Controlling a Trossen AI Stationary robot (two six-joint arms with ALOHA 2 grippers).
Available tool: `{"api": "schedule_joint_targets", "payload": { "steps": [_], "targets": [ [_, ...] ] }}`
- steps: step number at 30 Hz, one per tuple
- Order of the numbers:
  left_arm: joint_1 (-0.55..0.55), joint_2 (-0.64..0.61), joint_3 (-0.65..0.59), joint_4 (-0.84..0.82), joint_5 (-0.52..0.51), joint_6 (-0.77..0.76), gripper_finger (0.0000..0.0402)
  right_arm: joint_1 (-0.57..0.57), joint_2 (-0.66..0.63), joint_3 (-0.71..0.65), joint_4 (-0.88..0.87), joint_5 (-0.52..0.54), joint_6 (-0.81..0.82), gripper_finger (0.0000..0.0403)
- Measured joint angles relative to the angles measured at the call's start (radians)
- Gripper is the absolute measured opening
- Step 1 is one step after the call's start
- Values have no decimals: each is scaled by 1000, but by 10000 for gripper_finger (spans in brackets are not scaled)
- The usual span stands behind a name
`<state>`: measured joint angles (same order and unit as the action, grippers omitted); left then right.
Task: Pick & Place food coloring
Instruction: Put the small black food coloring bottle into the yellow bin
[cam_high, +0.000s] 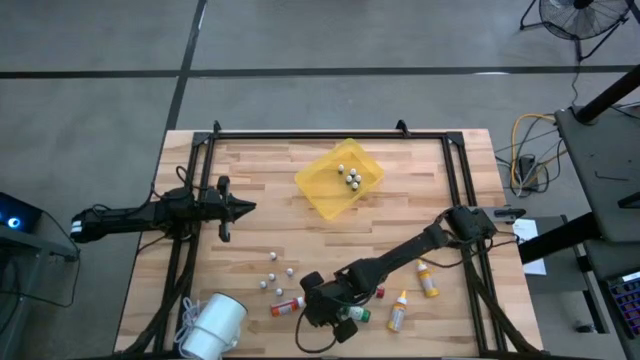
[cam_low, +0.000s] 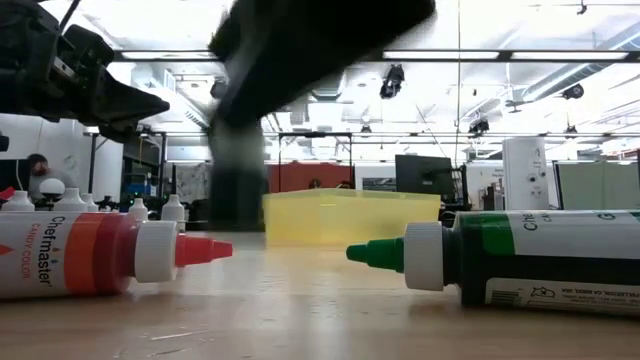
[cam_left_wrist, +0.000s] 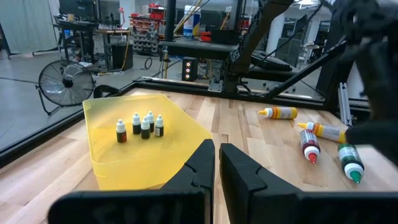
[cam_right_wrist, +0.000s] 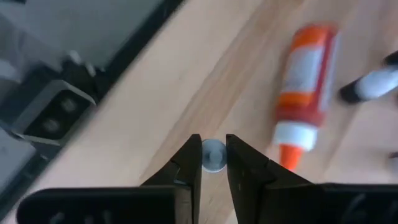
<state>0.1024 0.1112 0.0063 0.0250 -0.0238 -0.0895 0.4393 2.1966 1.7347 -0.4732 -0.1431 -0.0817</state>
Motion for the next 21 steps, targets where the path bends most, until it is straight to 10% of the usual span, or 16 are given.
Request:
{"api": "schedule_joint_targets", "payload": {
  "steps": [21],
  "targets": [
    [-1, 0, 0, 0, 0, 0, 0, -94, -192, 73, -165, 15, 110, 47]
  ]
}}
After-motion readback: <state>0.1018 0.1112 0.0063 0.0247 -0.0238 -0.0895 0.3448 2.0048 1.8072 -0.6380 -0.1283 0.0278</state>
